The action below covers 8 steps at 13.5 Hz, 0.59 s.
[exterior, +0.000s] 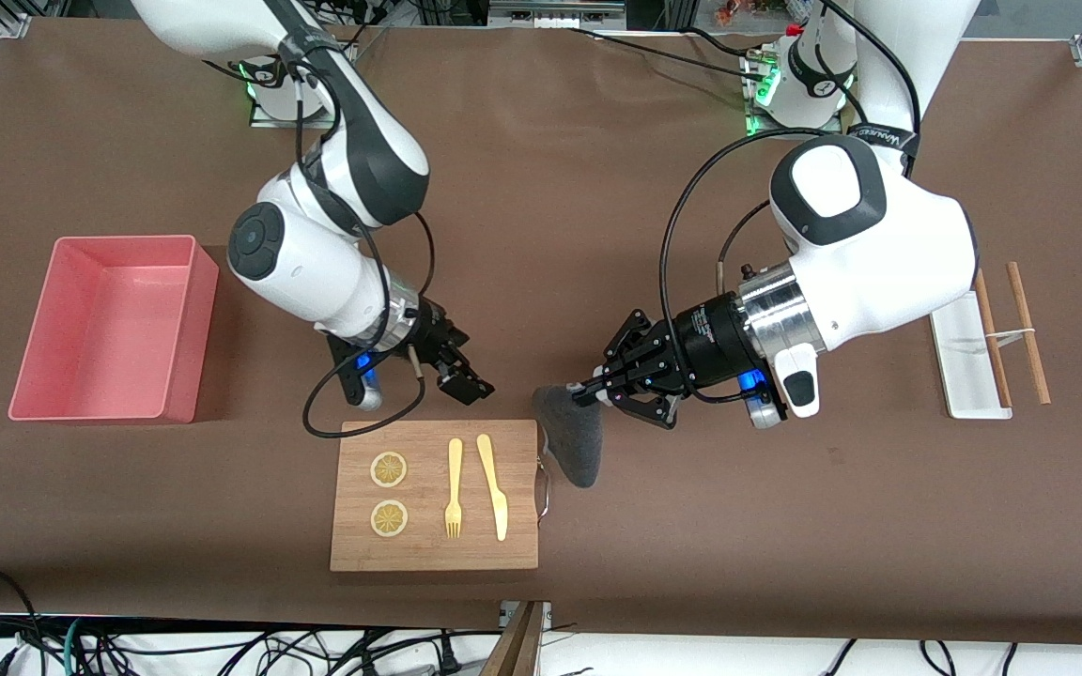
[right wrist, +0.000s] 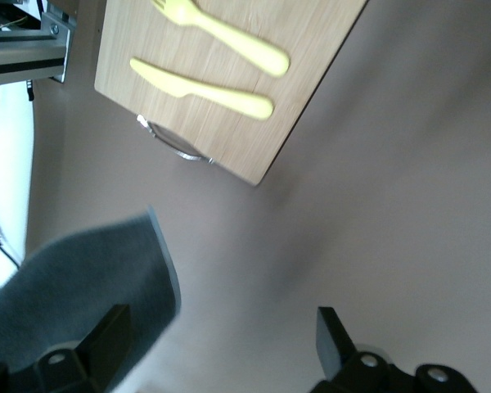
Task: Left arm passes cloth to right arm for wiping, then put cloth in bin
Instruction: 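Carry the cloth with the left gripper toward the right gripper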
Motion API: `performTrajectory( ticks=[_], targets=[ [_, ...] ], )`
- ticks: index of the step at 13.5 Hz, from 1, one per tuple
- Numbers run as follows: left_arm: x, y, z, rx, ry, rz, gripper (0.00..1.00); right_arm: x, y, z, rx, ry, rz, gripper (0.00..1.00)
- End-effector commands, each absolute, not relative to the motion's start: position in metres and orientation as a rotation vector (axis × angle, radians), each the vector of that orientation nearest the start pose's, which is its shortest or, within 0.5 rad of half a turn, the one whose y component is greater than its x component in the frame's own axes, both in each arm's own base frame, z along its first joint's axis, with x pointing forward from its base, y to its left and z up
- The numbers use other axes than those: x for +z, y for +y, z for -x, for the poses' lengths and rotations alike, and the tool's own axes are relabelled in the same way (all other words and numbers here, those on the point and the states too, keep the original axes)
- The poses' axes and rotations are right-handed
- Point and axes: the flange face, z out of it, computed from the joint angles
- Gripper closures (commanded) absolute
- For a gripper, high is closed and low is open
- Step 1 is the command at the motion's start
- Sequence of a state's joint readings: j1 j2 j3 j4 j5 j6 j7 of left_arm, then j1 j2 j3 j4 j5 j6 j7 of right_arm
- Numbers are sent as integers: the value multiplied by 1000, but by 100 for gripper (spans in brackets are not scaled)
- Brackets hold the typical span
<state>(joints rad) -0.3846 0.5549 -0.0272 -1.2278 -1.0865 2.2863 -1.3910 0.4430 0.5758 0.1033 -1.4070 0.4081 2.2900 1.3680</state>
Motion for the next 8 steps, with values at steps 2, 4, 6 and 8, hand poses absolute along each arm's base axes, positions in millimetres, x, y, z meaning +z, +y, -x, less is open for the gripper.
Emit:
performTrajectory(
  ticks=[2, 4, 6, 8],
  targets=[
    [523, -322, -693, -590, 1463, -1488, 100, 391, 406, -633, 215, 1468, 2156, 0],
    [523, -321, -694, -590, 1465, -1486, 100, 387, 413, -633, 211, 1513, 2102, 0],
    [523, -321, -694, -590, 1465, -1486, 100, 381, 419, -631, 223, 1533, 2081, 0],
    [523, -321, -694, -590, 1465, -1486, 100, 378, 419, -632, 221, 1552, 2060, 0]
  ],
)
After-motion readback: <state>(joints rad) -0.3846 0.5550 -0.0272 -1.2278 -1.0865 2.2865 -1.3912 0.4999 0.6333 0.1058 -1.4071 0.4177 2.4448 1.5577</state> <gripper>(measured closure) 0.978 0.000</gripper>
